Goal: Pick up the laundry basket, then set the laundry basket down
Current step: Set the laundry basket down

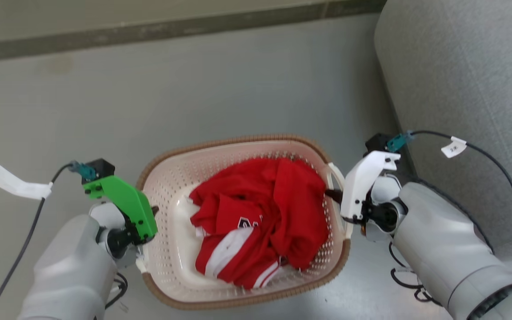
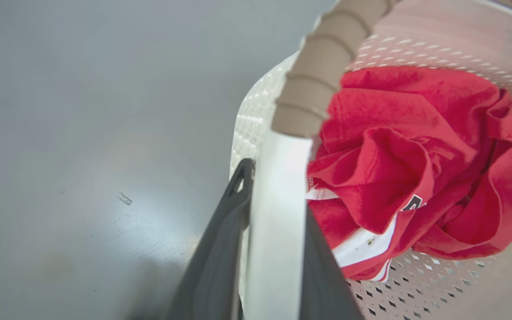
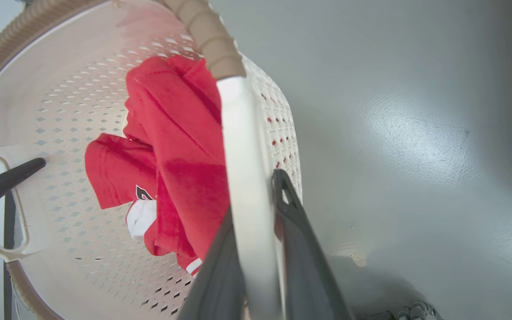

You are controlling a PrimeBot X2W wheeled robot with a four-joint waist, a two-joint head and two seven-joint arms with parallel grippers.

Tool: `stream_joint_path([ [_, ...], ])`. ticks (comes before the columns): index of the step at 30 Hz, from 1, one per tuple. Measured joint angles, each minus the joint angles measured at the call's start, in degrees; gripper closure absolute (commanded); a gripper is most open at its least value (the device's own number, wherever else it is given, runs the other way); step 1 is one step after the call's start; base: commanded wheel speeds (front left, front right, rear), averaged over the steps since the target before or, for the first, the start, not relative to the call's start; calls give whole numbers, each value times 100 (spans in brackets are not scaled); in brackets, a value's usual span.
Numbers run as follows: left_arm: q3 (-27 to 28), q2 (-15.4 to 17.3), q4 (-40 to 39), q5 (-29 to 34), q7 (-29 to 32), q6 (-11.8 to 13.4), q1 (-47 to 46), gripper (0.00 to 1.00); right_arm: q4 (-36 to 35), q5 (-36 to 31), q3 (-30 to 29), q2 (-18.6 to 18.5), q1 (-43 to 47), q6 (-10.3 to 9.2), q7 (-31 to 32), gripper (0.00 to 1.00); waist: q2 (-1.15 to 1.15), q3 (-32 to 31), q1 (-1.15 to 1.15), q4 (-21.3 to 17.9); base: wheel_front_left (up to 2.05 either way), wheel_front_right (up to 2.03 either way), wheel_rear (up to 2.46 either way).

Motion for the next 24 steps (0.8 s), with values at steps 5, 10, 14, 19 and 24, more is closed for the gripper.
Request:
stream_joint_path([
  [5, -8, 0, 1, 60, -89, 0, -146, 100, -8, -144, 52, 0, -135, -1, -192, 100, 0, 301, 0, 7, 0, 0, 0],
  [10, -11, 4, 1, 185, -213, 0, -345, 100, -25, -257, 113, 0, -320, -2, -441, 100, 0, 686, 1, 29, 0, 0, 0],
  [14, -10, 11, -1, 218, -321, 1, -516, 100, -41, -347, 149, -10, -474, -2, -642, 100, 0, 998, 1, 56, 0, 0, 0],
  [19, -9, 13, -3, 246, -492, 1, -694, 100, -48, -435, 155, -21, -634, -2, -869, 100, 0, 1383, 1, 104, 0, 0, 0],
  [24, -9, 16, -4, 296, -678, 1, -855, 100, -48, -493, 164, -23, -795, -9, -1099, 100, 0, 1751, 1, 159, 0, 0, 0],
])
